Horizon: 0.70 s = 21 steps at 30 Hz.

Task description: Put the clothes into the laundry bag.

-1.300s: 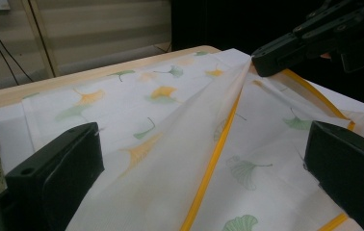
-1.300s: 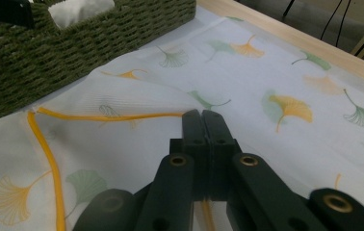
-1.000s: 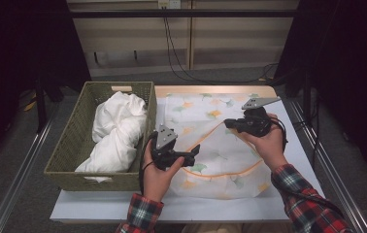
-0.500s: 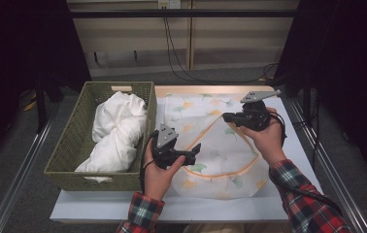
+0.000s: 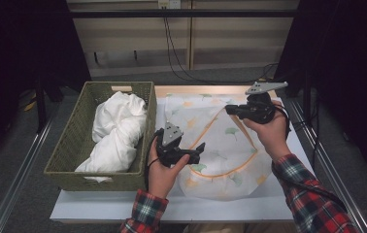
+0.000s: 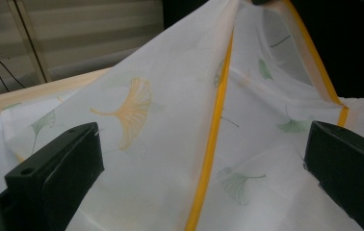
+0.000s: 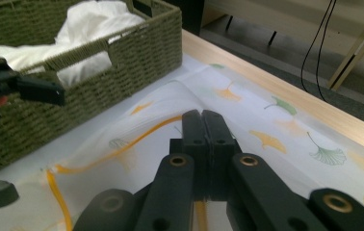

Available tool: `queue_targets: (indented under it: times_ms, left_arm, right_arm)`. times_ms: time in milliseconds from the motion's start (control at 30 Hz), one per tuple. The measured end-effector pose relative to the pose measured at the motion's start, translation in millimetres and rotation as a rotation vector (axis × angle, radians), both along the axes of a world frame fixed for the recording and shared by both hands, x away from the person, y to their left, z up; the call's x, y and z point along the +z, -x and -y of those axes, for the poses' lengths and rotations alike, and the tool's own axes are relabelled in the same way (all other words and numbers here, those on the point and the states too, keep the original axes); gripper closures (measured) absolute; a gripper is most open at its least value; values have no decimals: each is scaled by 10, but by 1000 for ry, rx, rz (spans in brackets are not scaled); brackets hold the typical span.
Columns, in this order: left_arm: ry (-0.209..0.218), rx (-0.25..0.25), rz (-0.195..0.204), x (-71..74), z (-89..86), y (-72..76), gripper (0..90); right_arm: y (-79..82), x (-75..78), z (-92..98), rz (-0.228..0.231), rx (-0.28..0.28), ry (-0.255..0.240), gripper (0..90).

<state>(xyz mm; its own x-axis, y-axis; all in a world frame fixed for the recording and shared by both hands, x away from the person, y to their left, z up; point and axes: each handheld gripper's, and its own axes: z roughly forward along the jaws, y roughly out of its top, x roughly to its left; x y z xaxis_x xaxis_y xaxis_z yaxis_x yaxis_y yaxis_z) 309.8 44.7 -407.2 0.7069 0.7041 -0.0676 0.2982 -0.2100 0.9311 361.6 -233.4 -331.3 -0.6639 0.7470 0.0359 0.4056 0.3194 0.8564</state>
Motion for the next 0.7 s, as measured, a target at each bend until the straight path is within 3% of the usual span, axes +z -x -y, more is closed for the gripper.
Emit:
queue_targets:
  times_ms: [167,567,700]
  left_arm:
    - [4,-6,2,18,36,-21,0]
    - [-5,-31,7,48,141,-90,0]
    - [13,-34,8,74,134,-100,0]
  right_arm:
    - [4,54,6,15,-2,1,894]
    - [45,4,64,7,-8,2,894]
    - [58,-16,81,6,-3,1,894]
